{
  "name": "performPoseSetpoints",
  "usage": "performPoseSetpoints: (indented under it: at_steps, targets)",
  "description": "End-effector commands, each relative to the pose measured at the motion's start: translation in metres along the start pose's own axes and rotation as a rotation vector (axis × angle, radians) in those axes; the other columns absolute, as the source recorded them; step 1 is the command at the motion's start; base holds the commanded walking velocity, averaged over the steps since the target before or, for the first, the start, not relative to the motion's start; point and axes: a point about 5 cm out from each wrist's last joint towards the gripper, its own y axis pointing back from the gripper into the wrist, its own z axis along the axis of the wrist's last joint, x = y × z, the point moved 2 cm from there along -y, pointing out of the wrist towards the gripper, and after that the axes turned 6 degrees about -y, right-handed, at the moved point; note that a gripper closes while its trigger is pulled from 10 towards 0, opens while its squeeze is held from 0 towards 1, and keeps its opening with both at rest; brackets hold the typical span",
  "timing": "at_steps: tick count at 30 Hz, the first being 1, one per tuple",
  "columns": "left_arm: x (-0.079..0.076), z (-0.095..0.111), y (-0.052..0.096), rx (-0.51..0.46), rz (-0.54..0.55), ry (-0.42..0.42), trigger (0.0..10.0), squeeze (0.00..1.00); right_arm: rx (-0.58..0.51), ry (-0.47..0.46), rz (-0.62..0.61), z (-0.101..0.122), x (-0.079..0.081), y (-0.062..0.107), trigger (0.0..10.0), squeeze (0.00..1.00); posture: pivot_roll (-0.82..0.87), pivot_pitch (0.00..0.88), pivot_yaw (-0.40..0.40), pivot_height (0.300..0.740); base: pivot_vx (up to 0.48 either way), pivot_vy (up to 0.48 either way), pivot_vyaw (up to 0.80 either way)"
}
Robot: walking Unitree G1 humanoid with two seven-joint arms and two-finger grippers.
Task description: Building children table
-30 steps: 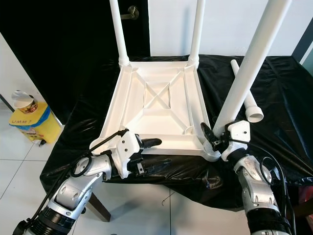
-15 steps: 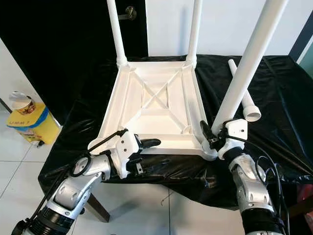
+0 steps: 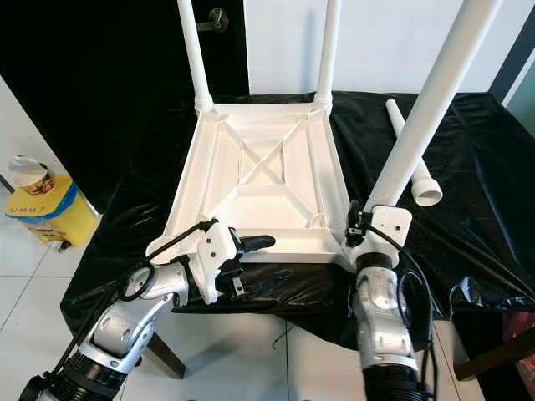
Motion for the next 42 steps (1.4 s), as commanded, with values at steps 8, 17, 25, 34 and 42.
performPoseSetpoints:
  at_steps: [8, 17, 25, 34, 42]
  targets:
    - [0.004, 0.003, 0.001, 0.000, 0.032, -0.003, 10.0, 0.00, 0.101, 0.012, -0.024, -0.021, 0.001, 0.009, 10.0, 0.00, -0.01, 0.020, 0.004, 0.740, 0.000, 0.000, 0.00]
    - [0.004, 0.004, -0.001, -0.003, 0.030, -0.009, 10.0, 0.00, 0.003, -0.010, 0.105, -0.001, 0.016, 0.008, 10.0, 1.00, -0.02, 0.019, 0.003, 0.740, 0.000, 0.000, 0.00]
    - [0.003, 0.004, -0.002, -0.008, 0.027, -0.006, 10.0, 0.00, -0.026, -0.010, 0.316, 0.014, 0.007, -0.001, 10.0, 0.00, -0.02, 0.016, 0.003, 0.740, 0.000, 0.000, 0.00]
    - [0.005, 0.005, -0.002, -0.012, 0.027, -0.012, 10.0, 0.00, 0.018, 0.058, 0.556, 0.021, -0.002, -0.005, 10.0, 0.00, -0.03, 0.010, 0.004, 0.740, 0.000, 0.000, 0.00]
    - [0.005, 0.005, -0.001, -0.010, 0.031, -0.015, 10.0, 0.00, 0.127, 0.164, 0.750, 0.015, -0.027, -0.005, 10.0, 0.00, -0.02, 0.003, 0.006, 0.740, 0.000, 0.000, 0.00]
